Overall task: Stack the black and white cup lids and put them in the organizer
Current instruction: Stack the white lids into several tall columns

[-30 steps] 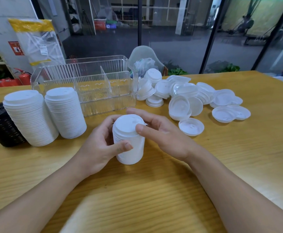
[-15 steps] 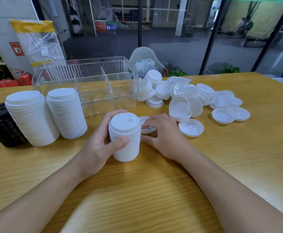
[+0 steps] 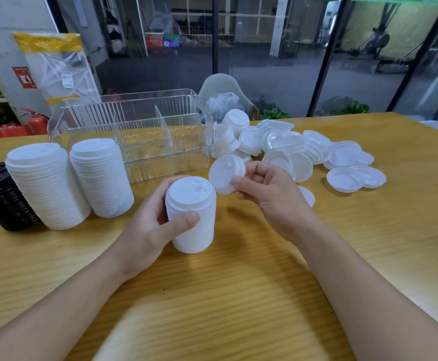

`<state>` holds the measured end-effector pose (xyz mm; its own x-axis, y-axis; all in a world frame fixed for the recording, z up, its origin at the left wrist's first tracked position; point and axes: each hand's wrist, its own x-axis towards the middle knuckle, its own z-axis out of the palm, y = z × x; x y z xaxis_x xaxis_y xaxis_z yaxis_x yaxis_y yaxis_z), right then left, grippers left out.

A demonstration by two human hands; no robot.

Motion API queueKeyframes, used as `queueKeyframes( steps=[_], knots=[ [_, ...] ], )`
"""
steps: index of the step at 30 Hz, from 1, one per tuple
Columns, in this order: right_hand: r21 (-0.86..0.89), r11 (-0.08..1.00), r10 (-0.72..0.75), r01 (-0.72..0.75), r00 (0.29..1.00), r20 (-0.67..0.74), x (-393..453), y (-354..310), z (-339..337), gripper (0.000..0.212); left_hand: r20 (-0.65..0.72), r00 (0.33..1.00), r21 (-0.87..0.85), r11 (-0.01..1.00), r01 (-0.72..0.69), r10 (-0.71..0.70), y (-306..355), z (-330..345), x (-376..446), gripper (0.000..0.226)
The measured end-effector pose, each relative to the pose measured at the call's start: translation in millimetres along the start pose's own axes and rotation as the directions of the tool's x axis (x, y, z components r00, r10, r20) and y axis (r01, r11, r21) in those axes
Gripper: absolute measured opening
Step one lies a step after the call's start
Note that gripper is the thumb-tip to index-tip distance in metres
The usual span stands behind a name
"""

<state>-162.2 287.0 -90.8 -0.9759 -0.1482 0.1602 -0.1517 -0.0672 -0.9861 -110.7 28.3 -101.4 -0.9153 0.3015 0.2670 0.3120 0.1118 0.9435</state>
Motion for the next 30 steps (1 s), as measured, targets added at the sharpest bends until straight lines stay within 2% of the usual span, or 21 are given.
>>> queueKeyframes(
  steps=[3,5,7,11,15,19,22,25,30],
  knots=[
    [0.184,0.98,0.06,-0.075,0.994,0.087,-1.1,-3.2,3.1,0.052,0.009,1.0,-0.025,1.0,0.004,-0.004,-0.7,-2.3,-1.1,0.059],
    [0.173,0.98,0.077,-0.101,0.987,0.141,-1.3,-2.0,3.4,0.068,0.009,1.0,-0.032,0.999,0.005,-0.005,0.0,-2.9,-1.4,0.065],
    [0.134,0.984,0.094,-0.12,0.978,0.187,-2.4,-1.7,4.1,0.073,0.016,1.0,-0.03,1.0,0.006,-0.005,-0.8,-3.6,-1.3,0.066],
    [0.054,0.99,0.113,-0.127,0.971,0.212,-4.0,1.8,5.3,0.068,0.026,1.0,-0.03,1.0,0.0,0.001,-2.4,-4.1,-0.8,0.065],
    [-0.041,0.997,0.077,-0.072,0.99,0.121,-4.3,-0.9,4.5,0.062,0.017,1.0,-0.03,1.0,0.001,-0.001,-0.8,-2.9,-1.5,0.068],
    [0.071,0.997,-0.019,0.015,0.998,0.057,-4.1,-9.0,0.3,0.053,0.012,1.0,-0.023,0.999,0.028,-0.027,-3.3,0.1,0.4,0.06],
    [0.128,0.991,-0.058,0.038,0.986,0.159,-9.4,-9.8,13.0,0.055,0.015,0.999,-0.006,1.0,0.031,-0.031,-5.7,1.2,1.7,0.066],
    [0.07,0.997,-0.055,0.037,0.957,0.283,-17.0,-7.7,29.6,0.055,0.024,0.999,-0.013,1.0,0.028,-0.028,-6.7,2.0,2.7,0.071],
    [-0.092,0.992,-0.058,0.089,0.952,0.301,-22.1,-12.0,36.4,0.055,0.038,0.999,-0.008,1.0,0.028,-0.028,-8.6,1.8,4.4,0.073]
  ],
)
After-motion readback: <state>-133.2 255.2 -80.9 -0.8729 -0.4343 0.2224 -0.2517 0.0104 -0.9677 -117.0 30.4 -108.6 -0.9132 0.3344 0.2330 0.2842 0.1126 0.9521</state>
